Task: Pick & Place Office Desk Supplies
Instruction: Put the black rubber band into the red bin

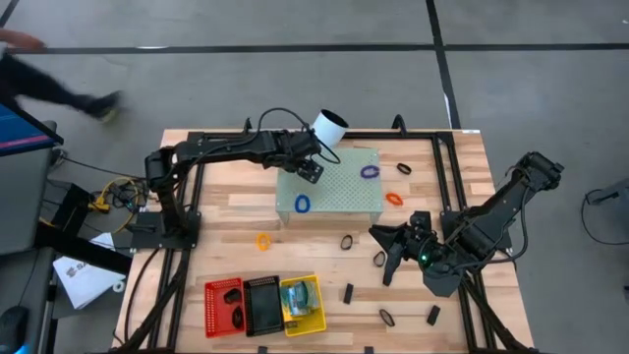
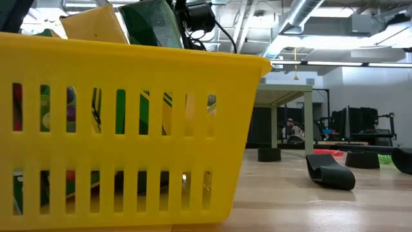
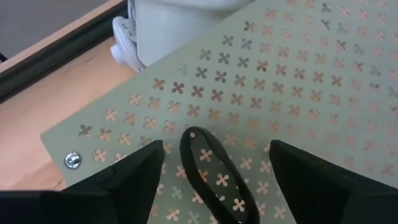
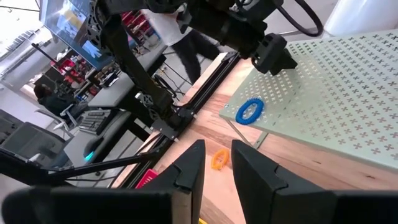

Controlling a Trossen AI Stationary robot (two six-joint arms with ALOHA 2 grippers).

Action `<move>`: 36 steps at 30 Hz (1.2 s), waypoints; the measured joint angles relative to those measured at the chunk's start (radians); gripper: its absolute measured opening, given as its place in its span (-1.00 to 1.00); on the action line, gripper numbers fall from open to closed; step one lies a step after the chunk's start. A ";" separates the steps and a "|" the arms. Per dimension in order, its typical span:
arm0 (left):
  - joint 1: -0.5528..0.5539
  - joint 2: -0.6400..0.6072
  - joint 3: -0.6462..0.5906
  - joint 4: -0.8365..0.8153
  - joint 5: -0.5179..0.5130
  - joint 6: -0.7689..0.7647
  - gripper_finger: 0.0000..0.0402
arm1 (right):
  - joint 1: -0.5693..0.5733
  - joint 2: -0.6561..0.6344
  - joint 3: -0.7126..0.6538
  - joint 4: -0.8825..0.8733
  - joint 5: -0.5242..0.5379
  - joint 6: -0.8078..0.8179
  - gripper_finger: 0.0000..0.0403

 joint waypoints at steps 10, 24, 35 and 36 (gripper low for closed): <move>0.001 -0.010 -0.002 -0.001 0.033 -0.017 -0.29 | 0.000 0.000 0.000 -0.001 0.000 0.000 -0.62; -0.009 -0.180 -0.003 0.072 0.049 0.031 -0.98 | 0.000 0.000 0.000 -0.001 0.000 -0.008 -0.62; -0.110 -0.537 -0.001 -0.111 0.381 0.180 -0.98 | -0.003 0.000 0.000 -0.010 0.010 -0.024 -0.62; -0.131 -0.561 -0.001 -0.156 0.407 0.181 -0.98 | -0.004 0.000 0.000 -0.010 0.013 -0.027 -0.62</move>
